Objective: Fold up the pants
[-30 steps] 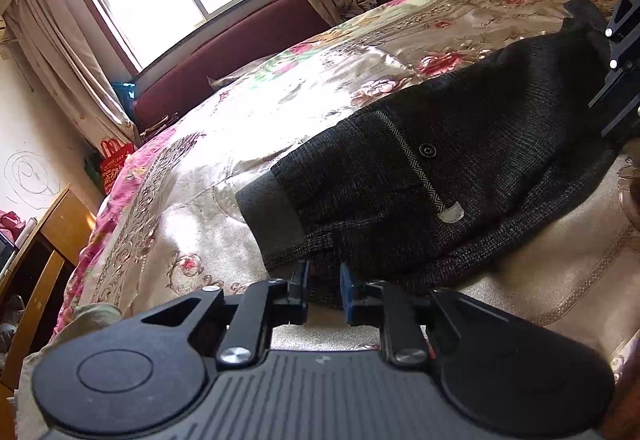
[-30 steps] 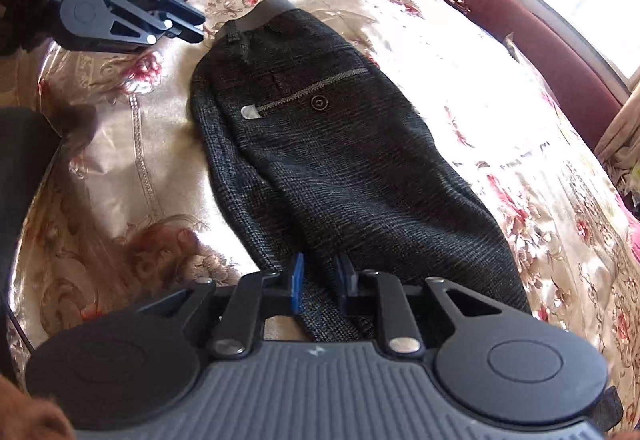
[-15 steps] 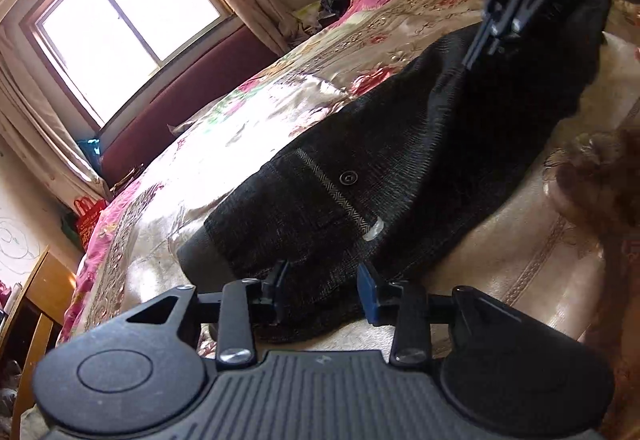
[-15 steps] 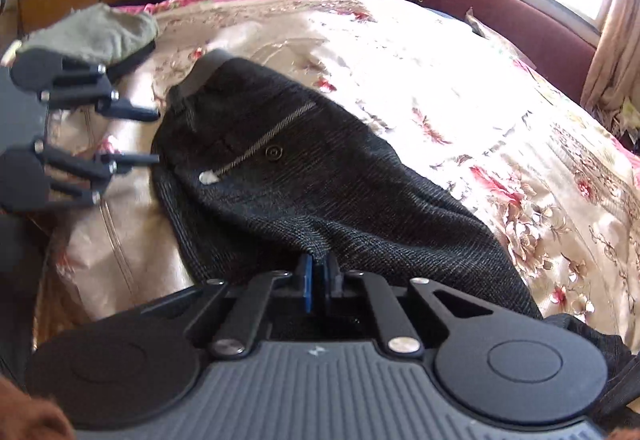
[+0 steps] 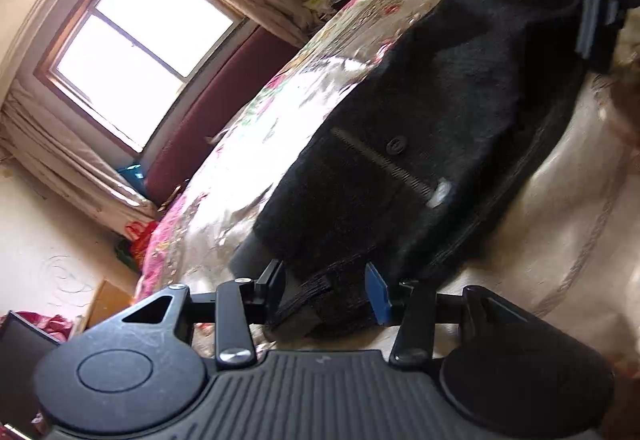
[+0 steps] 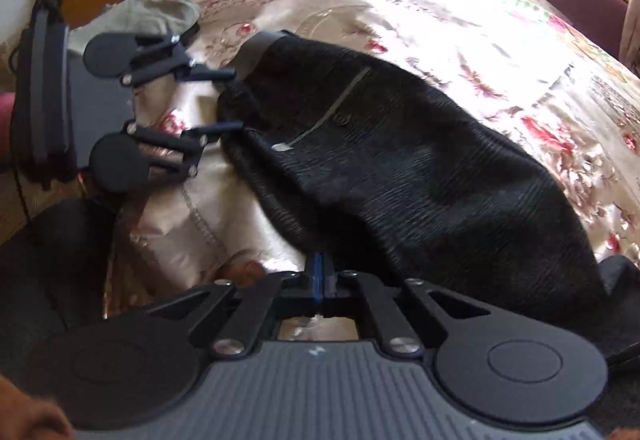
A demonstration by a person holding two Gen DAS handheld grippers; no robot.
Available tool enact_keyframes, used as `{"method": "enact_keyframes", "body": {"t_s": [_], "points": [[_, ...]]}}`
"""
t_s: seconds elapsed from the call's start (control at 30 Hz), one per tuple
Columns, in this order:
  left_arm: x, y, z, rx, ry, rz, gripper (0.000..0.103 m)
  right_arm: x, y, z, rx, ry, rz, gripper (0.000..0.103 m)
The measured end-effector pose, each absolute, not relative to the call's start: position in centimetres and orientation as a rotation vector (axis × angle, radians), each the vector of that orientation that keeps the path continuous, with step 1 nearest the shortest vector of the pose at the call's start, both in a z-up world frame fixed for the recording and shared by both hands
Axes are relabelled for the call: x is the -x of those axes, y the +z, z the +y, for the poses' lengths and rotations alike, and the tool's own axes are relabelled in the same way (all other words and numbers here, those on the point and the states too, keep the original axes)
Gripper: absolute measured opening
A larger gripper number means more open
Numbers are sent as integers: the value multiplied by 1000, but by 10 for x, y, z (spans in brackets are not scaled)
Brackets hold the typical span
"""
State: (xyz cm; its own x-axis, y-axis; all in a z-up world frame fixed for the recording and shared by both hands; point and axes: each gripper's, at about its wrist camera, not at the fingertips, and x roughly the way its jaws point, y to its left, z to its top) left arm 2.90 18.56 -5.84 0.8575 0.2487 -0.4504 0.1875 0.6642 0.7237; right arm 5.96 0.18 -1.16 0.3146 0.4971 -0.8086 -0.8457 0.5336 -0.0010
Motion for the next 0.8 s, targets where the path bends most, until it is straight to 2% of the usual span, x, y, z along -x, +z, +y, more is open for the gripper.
{"method": "enact_keyframes", "body": {"t_s": [0.23, 0.3, 0.37, 0.4, 0.57, 0.6, 0.67, 0.73, 0.8], "points": [[-34, -38, 216, -679, 62, 603, 60, -47, -3, 25, 567, 981, 692, 6], [-37, -37, 220, -634, 60, 619, 60, -44, -4, 40, 613, 1009, 649, 12], [-41, -39, 223, -622, 65, 633, 64, -40, -9, 54, 669, 1027, 606, 26], [-42, -40, 224, -610, 61, 640, 64, -40, -13, 62, 691, 1037, 584, 27], [-47, -45, 223, -567, 30, 661, 68, -38, -31, 94, 747, 1050, 549, 28], [-49, -45, 223, -559, 24, 673, 66, -38, -34, 99, 749, 1049, 549, 28], [-52, -41, 225, -527, -6, 682, 44, -41, -38, 108, 740, 1042, 554, 28], [-56, -37, 227, -509, 5, 687, 27, -45, -40, 116, 721, 1024, 553, 25], [-59, -34, 233, -498, 23, 690, 27, -54, -40, 118, 671, 1012, 596, 25]]}}
